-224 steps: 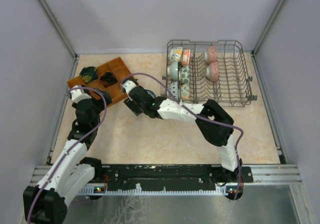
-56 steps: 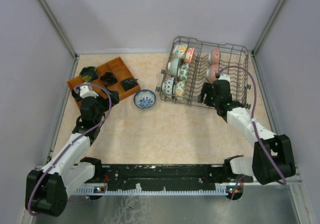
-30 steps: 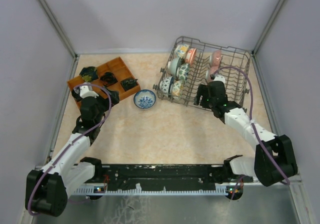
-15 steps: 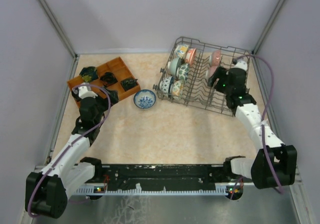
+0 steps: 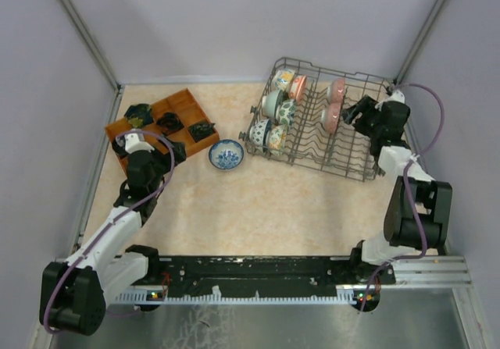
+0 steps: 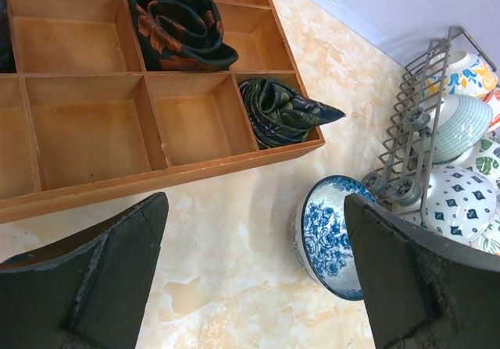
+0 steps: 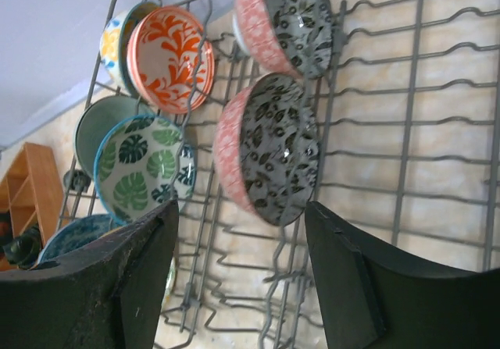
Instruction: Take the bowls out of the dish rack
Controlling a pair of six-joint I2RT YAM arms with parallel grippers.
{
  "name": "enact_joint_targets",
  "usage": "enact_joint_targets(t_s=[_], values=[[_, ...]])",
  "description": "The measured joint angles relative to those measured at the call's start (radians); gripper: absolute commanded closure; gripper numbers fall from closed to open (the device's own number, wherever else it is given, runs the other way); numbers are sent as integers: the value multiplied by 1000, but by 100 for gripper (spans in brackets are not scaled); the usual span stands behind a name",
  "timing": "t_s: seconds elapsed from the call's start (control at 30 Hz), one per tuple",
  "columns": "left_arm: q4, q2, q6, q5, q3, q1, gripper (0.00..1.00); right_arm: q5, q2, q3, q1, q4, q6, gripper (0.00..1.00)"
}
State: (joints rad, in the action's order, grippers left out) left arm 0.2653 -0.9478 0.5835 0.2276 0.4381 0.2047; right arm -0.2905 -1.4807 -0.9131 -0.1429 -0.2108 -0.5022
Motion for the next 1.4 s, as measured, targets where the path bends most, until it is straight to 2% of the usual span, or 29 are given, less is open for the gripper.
enact_joint_targets(t_s=[0.17, 0.4, 1.07, 1.17, 1.4], values=[[4, 0, 0, 0, 0, 0, 1, -128, -106, -20, -79, -80, -26, 38], [7, 1, 0, -1, -5, 0, 1, -286, -239, -47, -89, -241, -60, 42], [19, -8, 0, 0, -5, 0, 1, -474, -495, -150, -89, -497, -173, 57], [19, -8, 0, 0, -5, 0, 1, -492, -515, -150, -89, -518, -196, 61], [19, -7, 0, 0, -5, 0, 1, -544, -560, -150, -89, -650, -269, 80]])
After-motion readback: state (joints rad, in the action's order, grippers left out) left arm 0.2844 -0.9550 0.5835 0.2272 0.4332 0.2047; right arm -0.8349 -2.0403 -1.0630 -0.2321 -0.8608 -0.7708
